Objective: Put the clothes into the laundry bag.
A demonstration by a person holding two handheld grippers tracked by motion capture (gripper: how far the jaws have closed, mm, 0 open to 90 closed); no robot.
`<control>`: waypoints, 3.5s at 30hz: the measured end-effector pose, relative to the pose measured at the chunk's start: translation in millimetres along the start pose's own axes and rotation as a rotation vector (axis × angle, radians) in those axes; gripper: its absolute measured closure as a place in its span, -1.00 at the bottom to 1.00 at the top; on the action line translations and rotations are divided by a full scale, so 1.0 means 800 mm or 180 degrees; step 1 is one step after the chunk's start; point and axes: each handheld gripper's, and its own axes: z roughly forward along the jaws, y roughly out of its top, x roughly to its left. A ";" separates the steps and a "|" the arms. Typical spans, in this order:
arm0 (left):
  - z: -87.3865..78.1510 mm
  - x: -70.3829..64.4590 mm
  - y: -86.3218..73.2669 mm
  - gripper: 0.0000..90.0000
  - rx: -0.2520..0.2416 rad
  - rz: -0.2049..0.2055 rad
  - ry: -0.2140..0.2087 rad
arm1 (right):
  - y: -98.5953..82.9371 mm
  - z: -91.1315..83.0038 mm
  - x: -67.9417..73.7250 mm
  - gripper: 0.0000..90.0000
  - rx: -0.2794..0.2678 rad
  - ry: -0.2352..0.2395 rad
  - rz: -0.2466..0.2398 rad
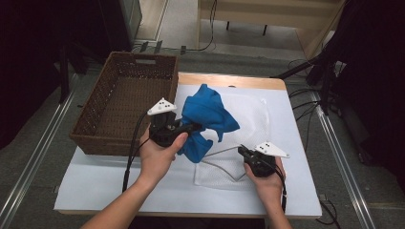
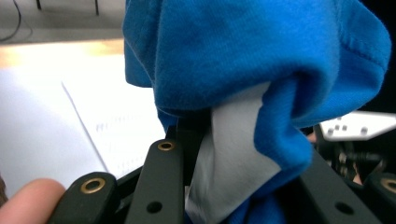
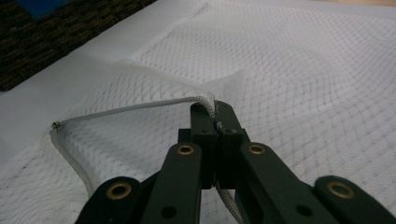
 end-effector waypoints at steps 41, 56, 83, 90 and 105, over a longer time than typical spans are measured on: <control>-0.005 -0.014 -0.094 -0.65 0.0403 0.0619 0.0185 | 0.011 -0.008 0.004 1.00 -0.0059 0.0145 0.0025; 0.111 0.029 -0.117 -0.70 0.1297 0.0394 0.0659 | 0.010 -0.006 0.004 1.00 -0.0008 0.0201 0.0024; 0.079 -0.033 -0.099 0.67 0.1031 0.0870 -0.1203 | 0.013 0.002 0.012 1.00 -0.0003 0.0239 0.0070; 0.114 -0.029 -0.101 0.65 0.1166 0.0708 -0.0901 | 0.018 -0.004 0.018 1.00 -0.0105 0.0362 0.0087; 0.115 -0.005 -0.095 0.46 0.0586 0.0189 0.0100 | 0.031 -0.018 0.033 1.00 -0.0259 0.0453 0.0063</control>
